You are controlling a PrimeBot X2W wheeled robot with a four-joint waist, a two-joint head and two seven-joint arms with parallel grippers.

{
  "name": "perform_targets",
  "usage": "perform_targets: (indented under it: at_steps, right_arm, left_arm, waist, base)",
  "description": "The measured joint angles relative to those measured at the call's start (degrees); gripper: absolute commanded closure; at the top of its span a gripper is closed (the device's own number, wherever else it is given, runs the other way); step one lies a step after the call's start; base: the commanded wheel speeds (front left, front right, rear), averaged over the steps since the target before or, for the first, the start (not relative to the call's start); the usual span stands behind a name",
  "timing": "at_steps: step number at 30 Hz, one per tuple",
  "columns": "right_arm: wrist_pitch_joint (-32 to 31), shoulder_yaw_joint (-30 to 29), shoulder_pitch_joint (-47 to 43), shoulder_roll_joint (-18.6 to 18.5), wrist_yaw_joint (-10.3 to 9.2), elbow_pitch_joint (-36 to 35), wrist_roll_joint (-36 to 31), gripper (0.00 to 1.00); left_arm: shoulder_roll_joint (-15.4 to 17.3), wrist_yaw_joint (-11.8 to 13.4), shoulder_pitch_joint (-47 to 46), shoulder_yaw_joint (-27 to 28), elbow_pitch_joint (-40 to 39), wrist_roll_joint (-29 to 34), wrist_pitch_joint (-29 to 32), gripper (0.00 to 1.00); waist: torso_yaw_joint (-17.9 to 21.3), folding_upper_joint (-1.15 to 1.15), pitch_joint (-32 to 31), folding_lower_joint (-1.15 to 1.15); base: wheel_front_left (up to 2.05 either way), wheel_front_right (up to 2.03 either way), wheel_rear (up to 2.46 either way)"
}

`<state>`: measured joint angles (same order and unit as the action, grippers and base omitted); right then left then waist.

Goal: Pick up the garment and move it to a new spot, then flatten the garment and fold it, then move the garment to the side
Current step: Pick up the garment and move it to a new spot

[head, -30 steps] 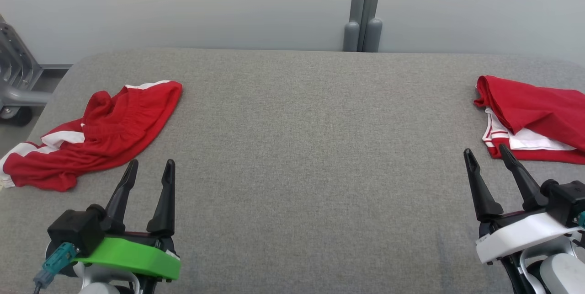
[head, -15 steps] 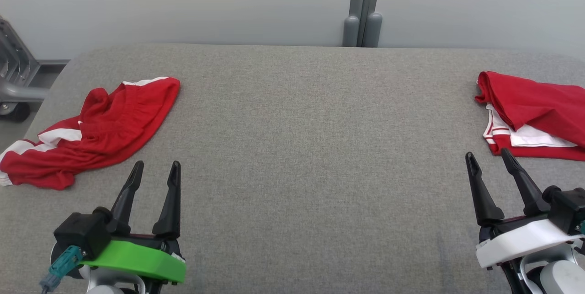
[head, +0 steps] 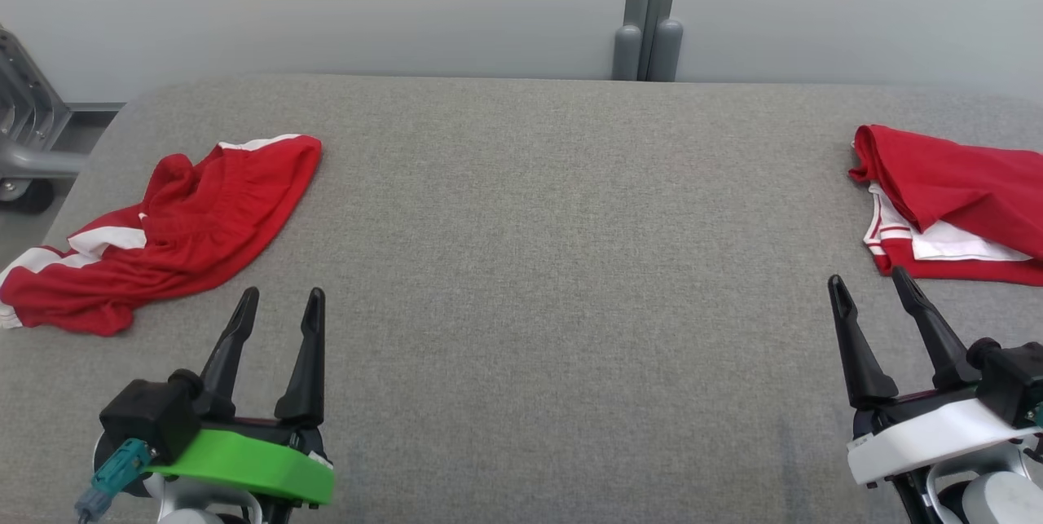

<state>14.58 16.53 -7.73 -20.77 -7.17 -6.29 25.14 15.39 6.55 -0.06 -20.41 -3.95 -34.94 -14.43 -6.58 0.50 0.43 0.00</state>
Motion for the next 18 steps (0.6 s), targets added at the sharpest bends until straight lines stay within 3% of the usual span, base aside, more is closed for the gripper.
perform_targets:
  at_steps: [18]
  right_arm:
    - [0.0,0.5,-1.0,0.8,0.32,-1.0,-0.2,0.00]
  left_arm:
    - [-0.4,-0.5,0.0,-0.8,1.8,0.4,0.0,0.00]
  waist:
    - [-6.4,0.00,0.2,0.00]
  base:
    - [0.00,0.00,0.00]
